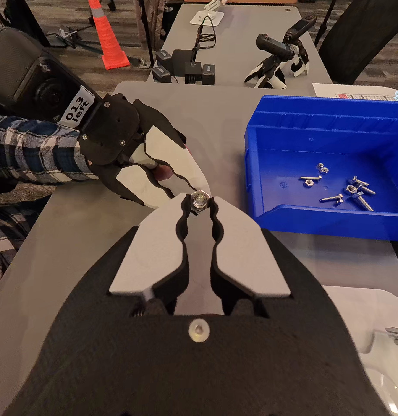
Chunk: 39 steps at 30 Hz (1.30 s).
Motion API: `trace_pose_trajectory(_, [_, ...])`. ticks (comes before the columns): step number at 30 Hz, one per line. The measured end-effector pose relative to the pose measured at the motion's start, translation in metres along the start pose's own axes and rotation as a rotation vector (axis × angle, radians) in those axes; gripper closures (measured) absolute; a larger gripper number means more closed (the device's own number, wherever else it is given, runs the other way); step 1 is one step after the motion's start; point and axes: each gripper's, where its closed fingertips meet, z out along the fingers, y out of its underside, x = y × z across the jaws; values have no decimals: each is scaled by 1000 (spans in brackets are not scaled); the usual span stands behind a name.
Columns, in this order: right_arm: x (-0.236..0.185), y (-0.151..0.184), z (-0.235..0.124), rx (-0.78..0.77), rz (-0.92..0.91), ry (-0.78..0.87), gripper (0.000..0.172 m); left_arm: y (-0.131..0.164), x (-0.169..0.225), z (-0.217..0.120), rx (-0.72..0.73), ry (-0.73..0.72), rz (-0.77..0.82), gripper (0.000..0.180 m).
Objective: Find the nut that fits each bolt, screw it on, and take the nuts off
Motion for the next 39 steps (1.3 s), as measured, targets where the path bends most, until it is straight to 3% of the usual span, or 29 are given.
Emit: trace_pose_trajectory(39, [9,1,4,18,58,56,155,5,-6,5,-49,-82,43,163])
